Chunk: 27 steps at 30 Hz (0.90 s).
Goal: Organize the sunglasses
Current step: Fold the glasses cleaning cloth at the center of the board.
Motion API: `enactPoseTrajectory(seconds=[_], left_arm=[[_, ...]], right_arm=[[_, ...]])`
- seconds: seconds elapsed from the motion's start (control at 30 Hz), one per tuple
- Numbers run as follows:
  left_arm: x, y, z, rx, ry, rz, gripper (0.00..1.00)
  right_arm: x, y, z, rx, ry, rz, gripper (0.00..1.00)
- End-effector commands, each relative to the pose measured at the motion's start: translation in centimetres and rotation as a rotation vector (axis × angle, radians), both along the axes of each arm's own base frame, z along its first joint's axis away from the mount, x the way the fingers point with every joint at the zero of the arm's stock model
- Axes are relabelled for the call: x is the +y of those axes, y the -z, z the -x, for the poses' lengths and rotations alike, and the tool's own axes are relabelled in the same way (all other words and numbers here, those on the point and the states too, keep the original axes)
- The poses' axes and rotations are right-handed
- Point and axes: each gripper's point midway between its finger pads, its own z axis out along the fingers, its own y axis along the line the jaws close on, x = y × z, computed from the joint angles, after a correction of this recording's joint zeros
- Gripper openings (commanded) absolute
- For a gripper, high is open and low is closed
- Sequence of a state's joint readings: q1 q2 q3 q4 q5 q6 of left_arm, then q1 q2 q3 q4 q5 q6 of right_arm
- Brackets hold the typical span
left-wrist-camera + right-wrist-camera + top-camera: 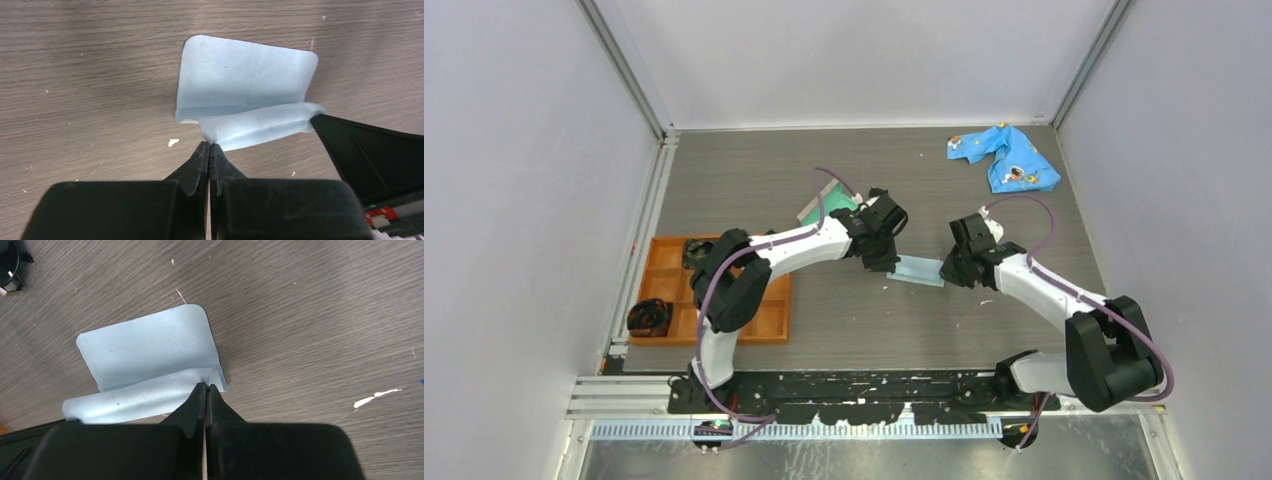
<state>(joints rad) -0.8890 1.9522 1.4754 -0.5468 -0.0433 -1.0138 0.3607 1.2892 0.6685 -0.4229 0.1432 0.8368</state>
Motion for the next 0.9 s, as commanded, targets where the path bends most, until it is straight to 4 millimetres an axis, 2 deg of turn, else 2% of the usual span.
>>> enactPoseTrajectory(seconds=[0.0,0.87], left_arm=[[0.0,0.5,-0.7,0.011,0.007,-0.010,0.01],[0.3,2.5,-1.9,0.048,-0.018,-0.033,0.01]], right_arm=[[0.2,-1.5,-2.2,-0.061,-0.003,-0.004,0.01],[0.3,-0.8,-3.4,-0.043,-0.021,-0.007,0.01]])
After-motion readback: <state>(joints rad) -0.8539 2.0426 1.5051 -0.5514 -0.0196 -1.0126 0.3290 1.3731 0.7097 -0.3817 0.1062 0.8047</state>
